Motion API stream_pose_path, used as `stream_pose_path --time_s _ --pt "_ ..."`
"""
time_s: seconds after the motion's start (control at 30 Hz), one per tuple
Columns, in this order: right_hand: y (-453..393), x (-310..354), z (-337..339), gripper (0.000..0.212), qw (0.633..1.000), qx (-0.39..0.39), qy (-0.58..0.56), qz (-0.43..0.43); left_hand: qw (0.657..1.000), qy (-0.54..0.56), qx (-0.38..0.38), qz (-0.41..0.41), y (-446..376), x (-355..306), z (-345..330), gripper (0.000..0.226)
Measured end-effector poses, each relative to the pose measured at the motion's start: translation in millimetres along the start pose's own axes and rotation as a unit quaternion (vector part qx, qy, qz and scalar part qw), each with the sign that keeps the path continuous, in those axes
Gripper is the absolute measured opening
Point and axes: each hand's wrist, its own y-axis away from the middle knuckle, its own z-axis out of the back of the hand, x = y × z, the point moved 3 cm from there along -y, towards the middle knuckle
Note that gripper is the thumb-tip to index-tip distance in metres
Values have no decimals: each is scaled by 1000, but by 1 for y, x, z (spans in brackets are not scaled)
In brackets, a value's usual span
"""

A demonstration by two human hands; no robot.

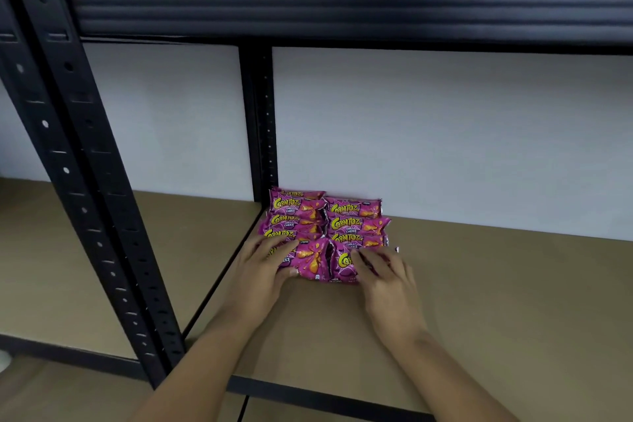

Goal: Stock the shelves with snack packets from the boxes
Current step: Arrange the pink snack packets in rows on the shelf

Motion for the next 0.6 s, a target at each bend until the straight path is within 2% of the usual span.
stream_pose_path --time_s 0.07,0.13,0.3,0.4,0.53,0.6 --pt "1 1 -8 66 999 28 22 9 1000 7 -2 -1 0 2 -2 50" --pt "4 3 -14 51 999 28 26 9 1000 6 -2 -2 2 4 -5 50" --pt "10 3 -17 55 998 58 36 16 1000 -19 -1 -13 4 6 -10 44" --pt "9 1 -14 71 998 63 22 18 999 -35 12 -5 3 5 -10 43" --pt "6 6 -5 93 997 71 -14 10 999 -2 42 25 7 0 -7 60" --pt "6 11 1 95 997 67 -32 7 998 11 52 34 11 -4 -2 63"
